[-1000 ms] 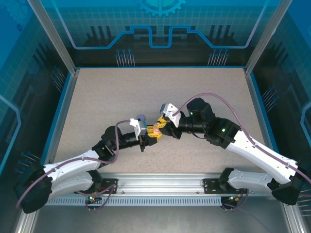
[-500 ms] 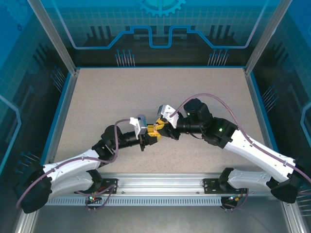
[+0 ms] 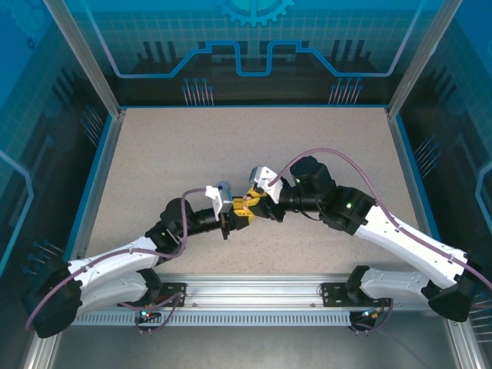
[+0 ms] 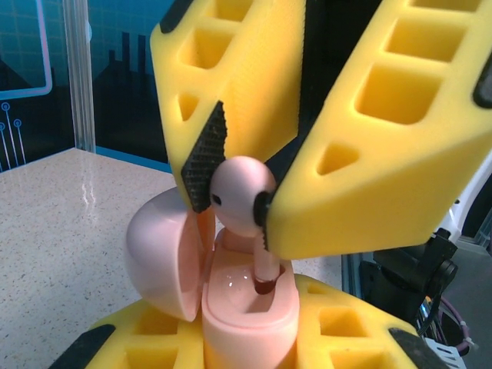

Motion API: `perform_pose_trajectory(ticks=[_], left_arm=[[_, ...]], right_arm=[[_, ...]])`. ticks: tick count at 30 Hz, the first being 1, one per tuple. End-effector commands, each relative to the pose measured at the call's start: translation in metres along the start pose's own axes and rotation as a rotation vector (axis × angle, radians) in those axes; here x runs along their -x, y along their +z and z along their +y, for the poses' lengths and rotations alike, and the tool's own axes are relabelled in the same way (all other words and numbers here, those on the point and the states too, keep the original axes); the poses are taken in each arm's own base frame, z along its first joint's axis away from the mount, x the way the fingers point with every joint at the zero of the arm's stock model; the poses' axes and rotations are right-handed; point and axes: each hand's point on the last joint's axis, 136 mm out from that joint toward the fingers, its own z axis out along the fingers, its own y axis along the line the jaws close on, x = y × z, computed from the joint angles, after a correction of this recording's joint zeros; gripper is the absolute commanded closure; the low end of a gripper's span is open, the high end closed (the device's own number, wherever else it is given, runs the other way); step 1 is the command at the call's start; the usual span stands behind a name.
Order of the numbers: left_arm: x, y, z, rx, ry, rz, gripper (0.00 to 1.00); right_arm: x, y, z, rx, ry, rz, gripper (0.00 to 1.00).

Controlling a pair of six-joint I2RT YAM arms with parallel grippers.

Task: Insert the wireless bluetooth earbuds into the charging case

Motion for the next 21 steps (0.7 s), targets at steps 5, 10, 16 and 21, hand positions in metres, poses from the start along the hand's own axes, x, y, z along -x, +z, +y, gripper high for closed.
perform_pose_trajectory(ticks=[5,10,16,21], left_arm=[[0.023,0.001,-0.009,-0.035,0.024,-0.055,0.99],[0.021,0.001,-0.008,-0.03,0.026,-0.045,0.99],[0.012,0.001,-0.005,-0.016,0.033,-0.018,0.99],[0.012,0.001,-0.005,-0.015,0.04,-0.018,0.99]], right_arm=[[-0.004,0.002,0.004,0.008,-0.013,0.03,0.7],[0.002,-0.002,0.001,-0.004,-0.005,0.01,0.67],[0.024,-0.02,-0.003,-0.021,0.048,-0.046,0.52],[0.026,-0.037,-0.017,-0.057,0.141,-0.068,0.28]])
